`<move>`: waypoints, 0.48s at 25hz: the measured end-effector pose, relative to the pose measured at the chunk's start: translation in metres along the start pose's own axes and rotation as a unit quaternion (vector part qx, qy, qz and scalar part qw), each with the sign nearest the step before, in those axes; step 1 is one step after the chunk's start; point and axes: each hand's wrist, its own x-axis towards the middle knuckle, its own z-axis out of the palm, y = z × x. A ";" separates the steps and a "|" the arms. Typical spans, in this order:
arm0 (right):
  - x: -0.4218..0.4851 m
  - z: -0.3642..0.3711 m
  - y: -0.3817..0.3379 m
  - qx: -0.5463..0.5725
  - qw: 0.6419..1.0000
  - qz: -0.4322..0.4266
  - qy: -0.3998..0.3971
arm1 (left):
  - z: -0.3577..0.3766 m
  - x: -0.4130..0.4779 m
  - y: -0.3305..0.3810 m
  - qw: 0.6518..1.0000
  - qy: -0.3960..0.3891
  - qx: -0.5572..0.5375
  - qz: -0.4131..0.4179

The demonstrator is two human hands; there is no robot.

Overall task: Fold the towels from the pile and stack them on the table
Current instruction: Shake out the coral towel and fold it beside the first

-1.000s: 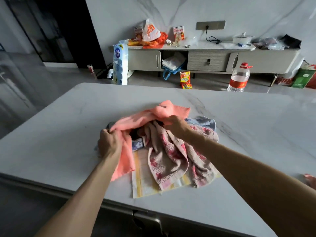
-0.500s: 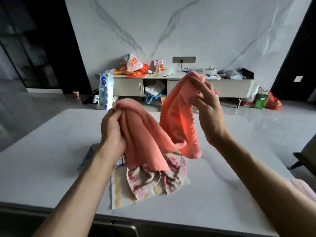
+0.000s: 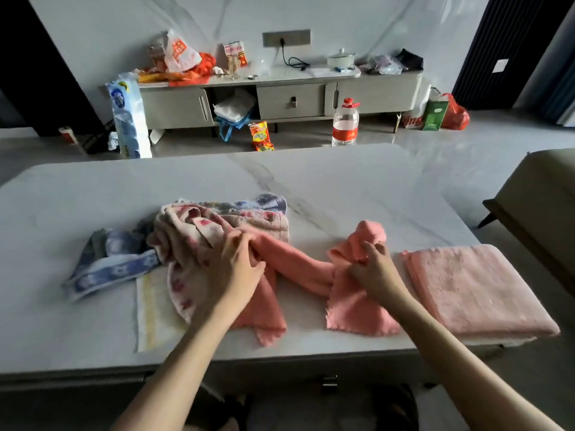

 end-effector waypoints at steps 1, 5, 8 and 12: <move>-0.001 0.009 0.008 -0.042 0.999 0.003 0.003 | 0.013 -0.005 -0.005 1.000 0.014 0.013 -0.014; -0.003 0.019 -0.006 -0.189 0.969 -0.108 0.113 | 0.006 0.009 -0.017 0.977 0.018 0.027 -0.213; -0.010 0.018 -0.028 -0.126 0.958 -0.176 0.189 | -0.008 0.018 -0.027 0.974 -0.040 -0.046 -0.219; -0.013 0.022 -0.035 -0.176 0.964 -0.192 0.052 | -0.028 0.010 -0.006 0.894 -0.089 -0.382 -0.216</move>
